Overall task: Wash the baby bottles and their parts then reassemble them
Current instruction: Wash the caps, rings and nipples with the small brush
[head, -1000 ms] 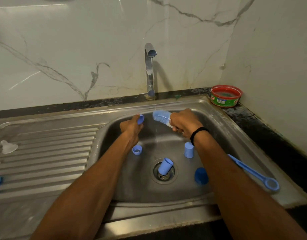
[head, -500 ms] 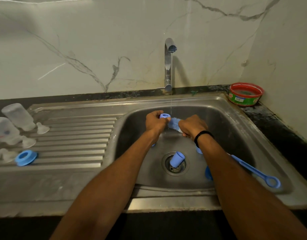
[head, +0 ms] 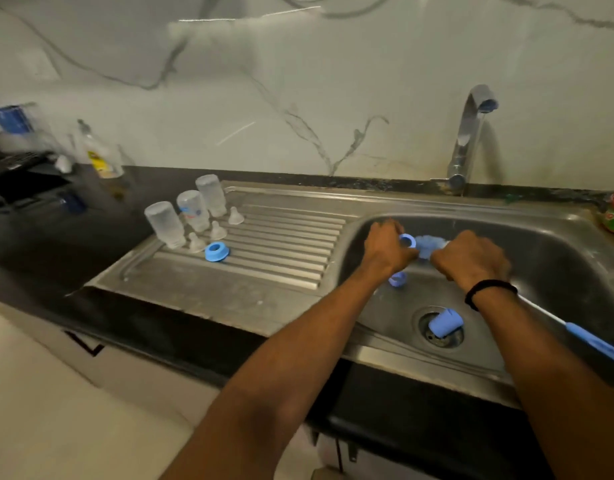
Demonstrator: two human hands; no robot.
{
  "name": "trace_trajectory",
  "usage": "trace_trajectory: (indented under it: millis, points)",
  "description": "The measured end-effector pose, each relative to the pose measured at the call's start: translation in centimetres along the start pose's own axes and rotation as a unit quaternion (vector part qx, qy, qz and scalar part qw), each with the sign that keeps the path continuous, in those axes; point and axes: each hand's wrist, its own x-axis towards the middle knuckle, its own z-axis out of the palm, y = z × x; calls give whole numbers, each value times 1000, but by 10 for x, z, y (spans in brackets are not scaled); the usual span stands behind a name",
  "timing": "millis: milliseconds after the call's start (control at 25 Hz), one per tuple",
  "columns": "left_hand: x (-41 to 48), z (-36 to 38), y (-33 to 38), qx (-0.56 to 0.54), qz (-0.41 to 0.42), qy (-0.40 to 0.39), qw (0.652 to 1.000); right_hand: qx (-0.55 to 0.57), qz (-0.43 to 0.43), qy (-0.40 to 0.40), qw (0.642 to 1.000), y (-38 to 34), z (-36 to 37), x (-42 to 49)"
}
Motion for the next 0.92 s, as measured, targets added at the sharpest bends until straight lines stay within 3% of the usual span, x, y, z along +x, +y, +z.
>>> trace_trajectory:
  millis: [80, 360, 560, 760, 920]
  points:
    - [-8, -10, -8, 25, 6, -26, 999, 9, -6, 6, 1000, -5, -4, -11]
    - [-10, -48, -12, 60, 21, -8, 998, 74, -33, -15, 997, -25, -13, -31]
    - [2, -115, -27, 124, -25, 2, 992, 116, -122, -20, 985, -84, -11, -38]
    - [18, -197, -67, 218, -82, -27, 972, 142, -173, -48, 973, -153, 6, -53]
    - [30, -252, -99, 350, -91, -55, 931, 160, -209, -86, 961, -199, 18, -62]
